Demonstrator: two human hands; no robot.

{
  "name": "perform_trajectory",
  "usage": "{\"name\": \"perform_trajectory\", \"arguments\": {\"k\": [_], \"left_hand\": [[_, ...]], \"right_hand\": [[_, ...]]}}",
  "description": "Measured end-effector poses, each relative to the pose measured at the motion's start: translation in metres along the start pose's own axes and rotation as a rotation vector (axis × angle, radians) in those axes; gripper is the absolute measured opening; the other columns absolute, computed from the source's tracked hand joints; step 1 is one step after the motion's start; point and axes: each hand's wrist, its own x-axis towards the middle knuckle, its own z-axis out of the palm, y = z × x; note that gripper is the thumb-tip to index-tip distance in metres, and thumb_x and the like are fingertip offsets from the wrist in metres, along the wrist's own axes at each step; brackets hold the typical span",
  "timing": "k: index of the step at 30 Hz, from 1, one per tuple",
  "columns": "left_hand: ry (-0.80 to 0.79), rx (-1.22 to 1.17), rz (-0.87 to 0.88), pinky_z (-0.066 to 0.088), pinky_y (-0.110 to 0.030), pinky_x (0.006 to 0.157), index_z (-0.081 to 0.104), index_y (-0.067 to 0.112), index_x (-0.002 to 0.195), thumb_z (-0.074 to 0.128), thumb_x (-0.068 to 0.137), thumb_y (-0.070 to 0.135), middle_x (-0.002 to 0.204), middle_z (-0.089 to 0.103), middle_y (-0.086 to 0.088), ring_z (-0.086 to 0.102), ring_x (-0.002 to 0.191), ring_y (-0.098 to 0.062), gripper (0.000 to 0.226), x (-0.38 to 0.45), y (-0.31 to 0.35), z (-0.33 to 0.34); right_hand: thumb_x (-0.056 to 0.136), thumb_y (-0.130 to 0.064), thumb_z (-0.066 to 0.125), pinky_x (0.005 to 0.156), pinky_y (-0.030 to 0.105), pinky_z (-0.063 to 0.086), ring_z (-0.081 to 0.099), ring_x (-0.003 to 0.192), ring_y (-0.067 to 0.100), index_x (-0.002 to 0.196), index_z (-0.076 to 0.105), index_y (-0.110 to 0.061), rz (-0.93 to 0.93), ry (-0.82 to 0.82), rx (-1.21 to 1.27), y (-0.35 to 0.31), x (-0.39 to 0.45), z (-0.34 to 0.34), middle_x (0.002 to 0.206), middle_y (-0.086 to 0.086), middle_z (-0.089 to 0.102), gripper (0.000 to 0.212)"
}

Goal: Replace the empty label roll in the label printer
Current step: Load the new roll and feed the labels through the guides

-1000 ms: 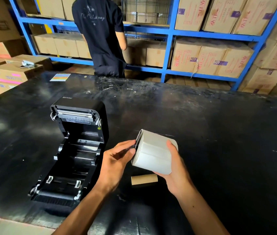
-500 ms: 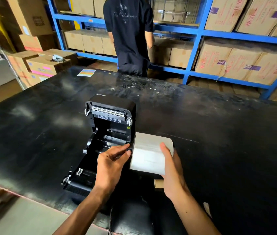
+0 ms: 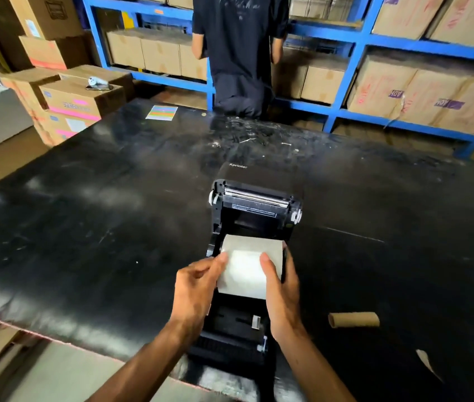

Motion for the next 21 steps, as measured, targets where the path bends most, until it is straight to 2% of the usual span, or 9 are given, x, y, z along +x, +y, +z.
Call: {"name": "perform_trajectory", "arguments": {"k": [1,3,6,8,13,15,18,21], "left_hand": [[-0.004,0.004,-0.029,0.051,-0.057,0.095,0.077,0.005,0.091,0.069,0.082,0.042,0.103,0.074,-0.021,0.067,0.103,-0.04,0.039,0.005,0.0,-0.006],[-0.037,-0.001,-0.094,0.05,-0.051,0.099,0.077,0.009,0.097,0.067,0.083,0.042,0.103,0.077,-0.012,0.07,0.103,-0.03,0.037,0.011,-0.003,-0.013],[-0.108,-0.002,-0.152,0.058,-0.039,0.089,0.077,0.013,0.095,0.063,0.085,0.043,0.096,0.079,-0.007,0.072,0.098,-0.029,0.035,0.015,-0.009,-0.02],[-0.15,0.022,-0.134,0.06,-0.036,0.085,0.078,0.014,0.094,0.06,0.088,0.041,0.093,0.079,-0.007,0.073,0.095,-0.029,0.032,0.019,-0.011,-0.025],[-0.172,0.078,-0.102,0.057,-0.046,0.09,0.077,0.016,0.095,0.057,0.093,0.036,0.094,0.079,-0.008,0.074,0.093,-0.027,0.029,0.026,-0.014,-0.032],[-0.175,0.083,-0.106,0.057,-0.045,0.09,0.077,0.017,0.096,0.056,0.094,0.034,0.094,0.079,-0.007,0.074,0.093,-0.026,0.028,0.027,-0.015,-0.034],[-0.188,0.113,-0.101,0.058,-0.037,0.089,0.077,0.019,0.098,0.055,0.094,0.036,0.095,0.079,-0.002,0.074,0.094,-0.021,0.028,0.026,-0.015,-0.036],[-0.184,0.145,-0.094,0.055,-0.042,0.092,0.076,0.02,0.1,0.055,0.095,0.033,0.096,0.079,0.0,0.073,0.094,-0.019,0.026,0.027,-0.012,-0.041]], "right_hand": [[0.086,-0.021,0.065,0.079,0.022,0.058,0.067,0.101,0.009,0.13,0.05,-0.033,0.001,0.021,0.002,0.003,-0.001,0.006,0.121,-0.002,0.066,0.048],[0.085,-0.022,0.066,0.088,0.031,0.057,0.064,0.108,0.013,0.132,0.048,-0.035,-0.007,0.05,-0.011,0.01,-0.002,0.015,0.127,0.0,0.062,0.051],[0.083,-0.026,0.068,0.101,0.045,0.048,0.056,0.12,0.016,0.135,0.043,-0.039,-0.024,0.066,-0.111,0.018,-0.002,0.021,0.135,-0.001,0.054,0.059],[0.083,-0.03,0.067,0.105,0.046,0.044,0.051,0.124,0.015,0.136,0.039,-0.042,-0.051,0.053,-0.174,0.019,-0.002,0.023,0.138,-0.004,0.049,0.061],[0.084,-0.043,0.062,0.114,0.043,0.031,0.04,0.132,0.009,0.137,0.03,-0.052,-0.094,0.035,-0.399,0.019,0.001,0.025,0.148,-0.01,0.039,0.062],[0.084,-0.046,0.06,0.115,0.045,0.027,0.034,0.136,0.012,0.135,0.026,-0.058,-0.093,0.046,-0.474,0.019,0.0,0.025,0.151,-0.01,0.035,0.063],[0.085,-0.052,0.055,0.117,0.054,0.015,0.016,0.145,0.019,0.122,0.012,-0.076,-0.043,0.021,-0.577,0.02,-0.002,0.024,0.159,-0.007,0.014,0.062],[0.084,-0.058,0.052,0.118,0.053,0.002,-0.001,0.146,0.023,0.114,0.005,-0.079,0.001,-0.004,-0.652,0.022,-0.003,0.022,0.16,-0.008,-0.008,0.06]]}}
